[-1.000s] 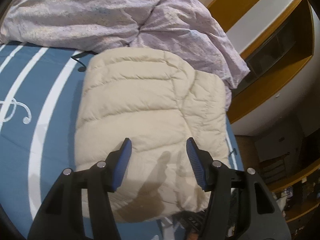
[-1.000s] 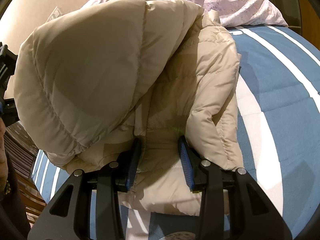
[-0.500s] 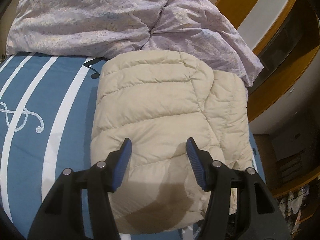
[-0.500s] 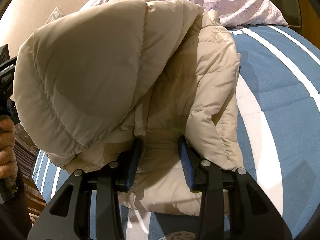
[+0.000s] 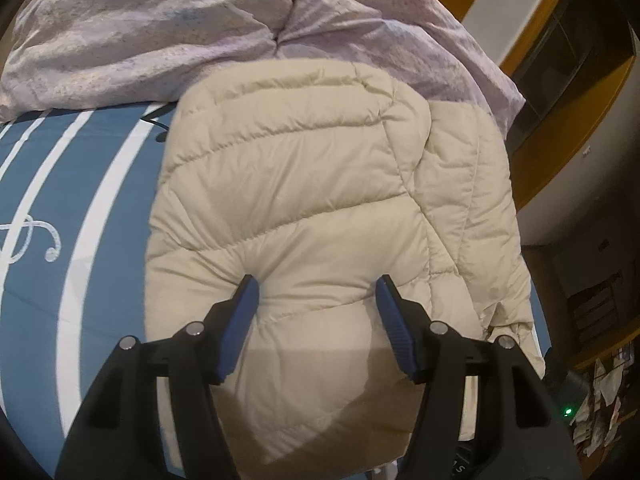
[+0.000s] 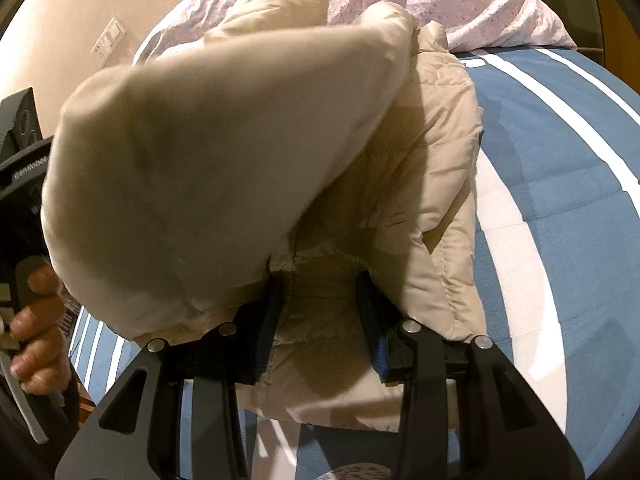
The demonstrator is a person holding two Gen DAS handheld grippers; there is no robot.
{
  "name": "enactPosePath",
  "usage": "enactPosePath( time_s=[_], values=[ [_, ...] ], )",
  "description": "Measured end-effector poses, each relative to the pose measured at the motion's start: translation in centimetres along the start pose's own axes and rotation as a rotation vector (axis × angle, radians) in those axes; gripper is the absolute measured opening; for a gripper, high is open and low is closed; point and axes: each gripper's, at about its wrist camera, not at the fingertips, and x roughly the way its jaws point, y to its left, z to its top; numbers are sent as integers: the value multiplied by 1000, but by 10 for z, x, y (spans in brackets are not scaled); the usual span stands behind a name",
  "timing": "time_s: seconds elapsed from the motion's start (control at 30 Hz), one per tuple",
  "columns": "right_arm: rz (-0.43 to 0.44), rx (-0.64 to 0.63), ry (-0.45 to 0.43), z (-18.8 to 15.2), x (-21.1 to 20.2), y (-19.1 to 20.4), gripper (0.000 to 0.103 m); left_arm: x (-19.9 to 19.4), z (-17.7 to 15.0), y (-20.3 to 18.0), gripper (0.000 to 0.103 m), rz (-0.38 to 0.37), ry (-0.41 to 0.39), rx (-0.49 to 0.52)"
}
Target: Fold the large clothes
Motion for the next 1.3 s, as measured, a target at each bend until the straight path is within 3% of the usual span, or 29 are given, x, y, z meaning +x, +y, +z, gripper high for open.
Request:
enactPosePath(
  time_s=[0.5,0.7,0.83,1.1,1.3],
  values=[
    [-17,50,-21,2,-36,-14,40,26,-20,-19,61,-17,45,59],
    [-143,86,-99,17,-65,-32,40,30,-20,-26,62,1,45,77],
    [-146,96,-143,30,-78,-38,35,32,-19,-29,62,11,46,87],
    [-101,-5,-209,43,-95,-11,24,36,-21,-41,64,51,42,132],
    [-144,-122,-143,36,-73,8,23,39,-21,-46,64,66,39,152]
  ],
)
